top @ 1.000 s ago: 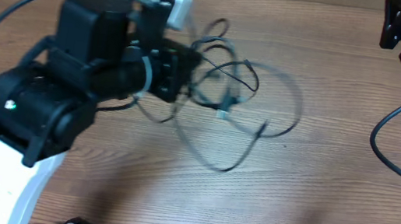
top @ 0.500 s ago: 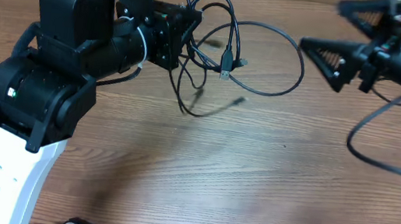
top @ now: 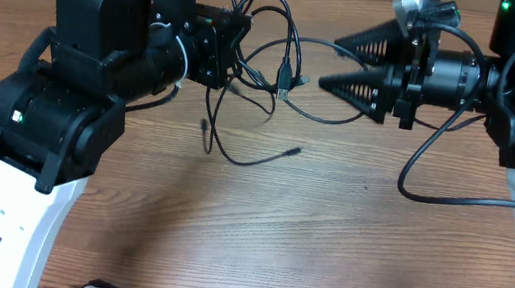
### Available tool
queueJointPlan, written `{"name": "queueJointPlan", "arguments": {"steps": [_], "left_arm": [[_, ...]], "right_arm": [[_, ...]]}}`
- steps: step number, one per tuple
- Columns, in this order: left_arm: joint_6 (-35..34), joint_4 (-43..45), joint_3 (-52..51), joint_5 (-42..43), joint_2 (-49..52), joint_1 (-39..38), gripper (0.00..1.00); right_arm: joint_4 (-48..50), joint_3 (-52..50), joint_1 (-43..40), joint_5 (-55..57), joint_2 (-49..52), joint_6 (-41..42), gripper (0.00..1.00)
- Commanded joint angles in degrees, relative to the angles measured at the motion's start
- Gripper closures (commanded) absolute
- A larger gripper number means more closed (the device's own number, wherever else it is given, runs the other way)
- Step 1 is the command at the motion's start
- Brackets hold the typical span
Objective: Untangle cables
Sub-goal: 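Lift the cables with the left gripper toward the back left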
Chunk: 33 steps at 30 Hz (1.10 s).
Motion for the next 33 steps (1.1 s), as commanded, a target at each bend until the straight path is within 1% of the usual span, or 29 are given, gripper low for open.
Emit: {"name": "queueJointPlan", "arguments": {"steps": [1, 4, 6, 8, 9, 12, 14, 16, 18, 19, 20, 23, 26, 27, 28, 29, 30, 31, 32, 33], "left_arm": [[-1.6, 1.4, 0.4, -1.2, 0.1, 1.1, 0.96], [-2.3, 0.7, 2.1, -1.2, -0.5, 3.5, 0.96], [-2.5, -2.1, 5.4, -1.2, -1.5, 7.2, 0.96], [-2.3, -5.1, 8.5, -1.3, -2.3, 10.6, 0.96], [-2.3, -9.1, 12.2, -1.3, -3.5, 15.2, 0.96], [-0.9, -14.5, 17.0, -1.5, -5.1, 22.8, 0.96], [-0.7, -17.5, 19.0, -1.3, -6.2, 27.8, 0.96], [-0.6, -18.9, 19.6, -0.8, -7.3, 31.4, 0.96], [-0.6, -19.5, 19.6, -0.7, -7.9, 33.1, 0.96], [-0.5, -19.6, 19.6, 0.2, -7.8, 33.2, 0.96], [0.2, -19.1, 19.5, 5.0, -7.2, 33.2, 0.96], [0.7, -18.3, 19.5, 11.9, -4.8, 33.2, 0.96], [1.8, -17.3, 19.5, 17.1, -1.1, 32.2, 0.96], [3.1, -16.9, 19.5, 18.6, 0.1, 31.5, 0.96], [3.9, -16.7, 19.5, 19.6, 1.2, 30.5, 0.96], [4.5, -16.5, 19.5, 20.0, 2.1, 29.7, 0.96], [5.0, -16.1, 19.5, 20.0, 3.1, 28.5, 0.96], [5.4, -15.7, 19.5, 20.0, 3.7, 27.6, 0.96], [5.8, -15.0, 19.5, 20.0, 4.2, 26.7, 0.96], [5.9, -14.3, 19.5, 19.9, 4.5, 25.9, 0.96]], "right_arm": [[-0.2, 0.4, 0.1, 1.5, -0.7, -1.2, 0.96], [0.3, 0.3, -0.6, 9.3, -0.7, -0.1, 0.96], [1.4, 0.3, -2.4, 15.5, -0.7, 3.0, 0.96], [2.5, 0.3, -5.1, 18.0, -0.7, 4.4, 0.96], [4.6, 0.3, -9.7, 17.7, -0.7, 6.4, 0.96], [8.5, 0.3, -16.9, 17.4, -0.7, 10.0, 0.96], [9.6, 0.3, -21.4, 17.0, -0.7, 10.5, 0.96], [9.6, 0.3, -25.1, 14.9, -0.7, 10.5, 0.96], [9.2, 0.3, -27.4, 11.6, -0.7, 10.5, 0.96], [9.1, 0.3, -27.7, 10.0, -0.7, 10.5, 0.96], [9.2, 0.3, -26.9, 7.2, -0.7, 10.5, 0.96], [9.1, 0.3, -22.7, 6.2, -0.7, 10.5, 0.96], [8.4, 0.3, -16.5, 6.3, -0.7, 10.4, 0.90], [8.1, 0.3, -14.1, 6.3, -0.7, 10.3, 0.84], [7.8, 0.3, -12.2, 6.4, -0.7, 10.0, 0.76], [7.5, 0.3, -10.1, 6.8, -0.7, 10.1, 0.63], [7.4, 0.3, -8.2, 7.4, -0.7, 10.0, 0.34], [7.4, 0.3, -6.3, 8.3, -0.7, 10.0, 0.18], [7.4, 0.3, -4.9, 9.2, -0.7, 10.0, 0.15], [7.5, 0.3, -3.6, 10.1, -0.7, 10.0, 0.14]]}}
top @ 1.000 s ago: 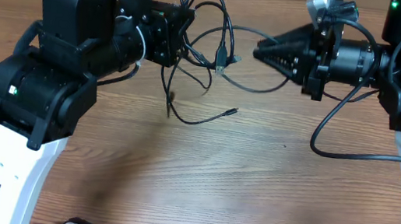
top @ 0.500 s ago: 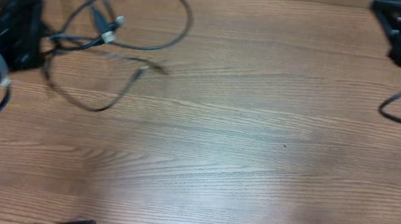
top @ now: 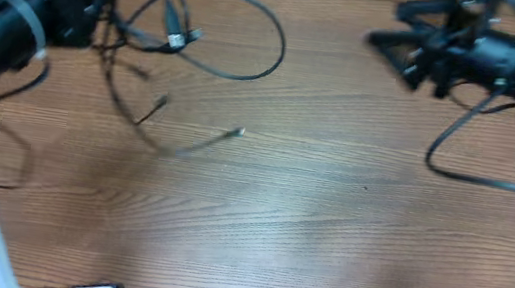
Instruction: Untangle cables
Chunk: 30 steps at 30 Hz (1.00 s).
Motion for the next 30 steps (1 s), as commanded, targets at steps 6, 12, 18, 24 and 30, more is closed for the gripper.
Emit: {"name": "queueJointPlan", "arguments": {"steps": [6, 12, 18, 24, 30], "left_arm": [[3.3, 7.2, 0.3, 3.8, 0.2, -6.8, 0.96], [3.1, 7.8, 0.3, 3.8, 0.2, -8.0, 0.96], [3.1, 7.6, 0.3, 3.9, 0.2, -8.0, 0.96], [3.3, 7.6, 0.3, 3.9, 0.2, -8.0, 0.96], [3.3, 7.3, 0.3, 4.1, 0.2, -8.0, 0.96]], "right_arm": [[-0.3, 0.4, 8.7, 3.4, -0.7, 0.0, 0.11], [-0.9, -0.3, 11.7, 3.4, 1.8, 0.0, 0.30], [-0.3, -0.3, 15.7, 3.2, 5.8, 0.0, 0.34], [1.7, -0.3, 17.4, 3.3, 7.1, 0.1, 0.96], [4.0, -0.3, 17.3, 16.0, 7.1, 9.5, 0.96]]}}
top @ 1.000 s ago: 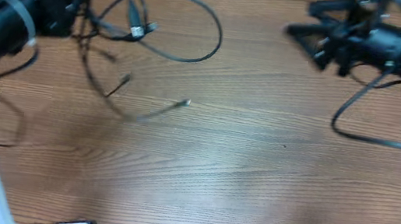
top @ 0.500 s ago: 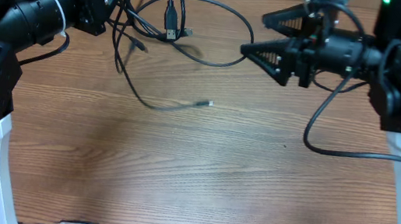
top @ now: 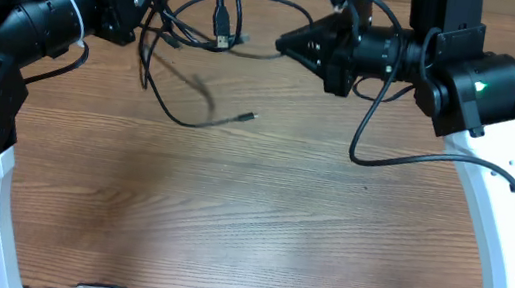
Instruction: Untangle cables
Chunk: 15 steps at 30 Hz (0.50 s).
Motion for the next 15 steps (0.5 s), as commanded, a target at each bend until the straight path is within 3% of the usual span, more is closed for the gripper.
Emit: {"name": "queueJointPlan", "arguments": {"steps": [1, 8, 15], "left_arm": [[1.5, 0.2, 1.0, 1.3, -0.8, -0.2, 0.96], [1.5, -1.9, 1.0, 1.3, -0.9, -0.2, 0.96], [4.1, -5.6, 1.0, 1.0, -4.4, -0.2, 0.96]], "right_arm": [[1.1, 0.0, -0.1, 10.6, -0.8, 6.1, 0.96], [6.2, 0.0, -3.0, 21.7, -0.8, 6.3, 0.96], [8.8, 0.0, -19.0, 21.5, -0.7, 10.3, 0.96]]}}
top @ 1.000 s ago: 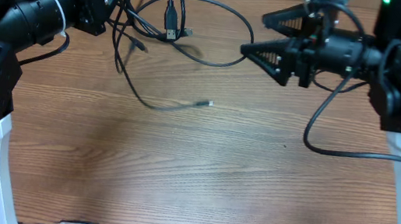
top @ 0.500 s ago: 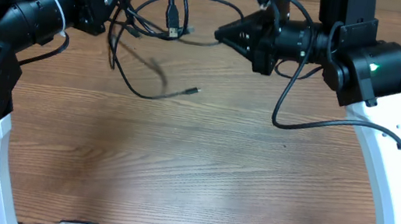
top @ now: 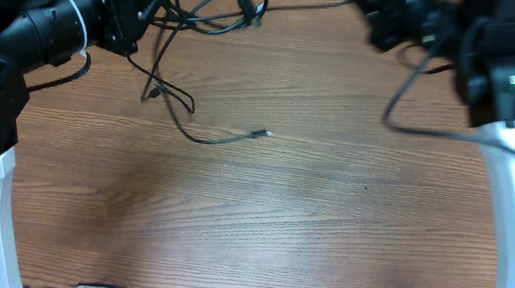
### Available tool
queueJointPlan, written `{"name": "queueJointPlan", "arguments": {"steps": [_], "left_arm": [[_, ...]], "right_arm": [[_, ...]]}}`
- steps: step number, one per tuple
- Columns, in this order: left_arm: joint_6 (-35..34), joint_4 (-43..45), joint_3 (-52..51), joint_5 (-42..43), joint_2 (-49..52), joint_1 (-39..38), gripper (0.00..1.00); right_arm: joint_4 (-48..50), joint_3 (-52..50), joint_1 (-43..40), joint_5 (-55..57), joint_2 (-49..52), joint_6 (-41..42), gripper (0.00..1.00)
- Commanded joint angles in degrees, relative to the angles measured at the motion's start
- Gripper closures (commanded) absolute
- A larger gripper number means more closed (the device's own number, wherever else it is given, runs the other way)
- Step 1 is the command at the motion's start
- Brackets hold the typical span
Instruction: Untangle cables
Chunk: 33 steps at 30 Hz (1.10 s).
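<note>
A tangle of thin black cables hangs at the top left of the overhead view. My left gripper is shut on the tangle's left side. One strand drops to the table and ends in a small plug. A connector sits in the bundle's right part. From there a strand runs taut to my right gripper, which is blurred at the top edge and looks shut on that strand.
The wooden table fills the view. The right arm's own cable loops down beside its white link. The left arm's bulky black body stands at the left edge.
My right gripper has moved from beside the bundle up and to the right, and a strand now runs taut to it. The loose plug end lies slightly further right and lower.
First both grippers faced the tangle mid-table, the left shut on it and the right open. Then the left held it further left with the right far away. After that the right reached the bundle's right side, and now a strand stretches between the two.
</note>
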Motion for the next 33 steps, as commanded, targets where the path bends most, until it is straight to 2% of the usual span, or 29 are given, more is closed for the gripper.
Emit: {"name": "queueJointPlan", "arguments": {"steps": [1, 5, 10, 15, 19, 24, 33], "left_arm": [[2.8, -2.3, 1.0, -0.4, -5.3, -0.1, 0.96], [3.4, -11.2, 1.0, -8.0, -11.0, 0.0, 0.96], [3.3, -17.7, 1.0, -13.4, -17.6, 0.0, 0.96], [1.8, -18.9, 1.0, -19.6, -21.0, 0.0, 0.96], [1.8, -19.1, 1.0, -20.4, -20.7, 0.0, 0.96], [1.9, -19.3, 1.0, -19.6, -18.4, 0.0, 0.96], [4.3, -19.0, 1.0, -16.7, -15.0, 0.0, 0.96]], "right_arm": [[0.5, 0.0, -11.0, 4.2, -0.5, 2.6, 0.96], [1.0, 0.0, -22.7, 0.1, -0.4, 0.6, 0.96], [3.1, 0.0, -32.2, -0.5, -0.4, -1.4, 0.95], [5.2, 0.0, -37.4, -0.5, -0.3, -4.3, 0.96], [5.9, 0.0, -39.2, -0.9, -0.2, -4.3, 0.96], [5.9, 0.0, -39.3, -7.6, -0.4, -4.3, 0.96], [4.9, 0.0, -33.6, -11.0, -1.6, -5.8, 0.96]]}}
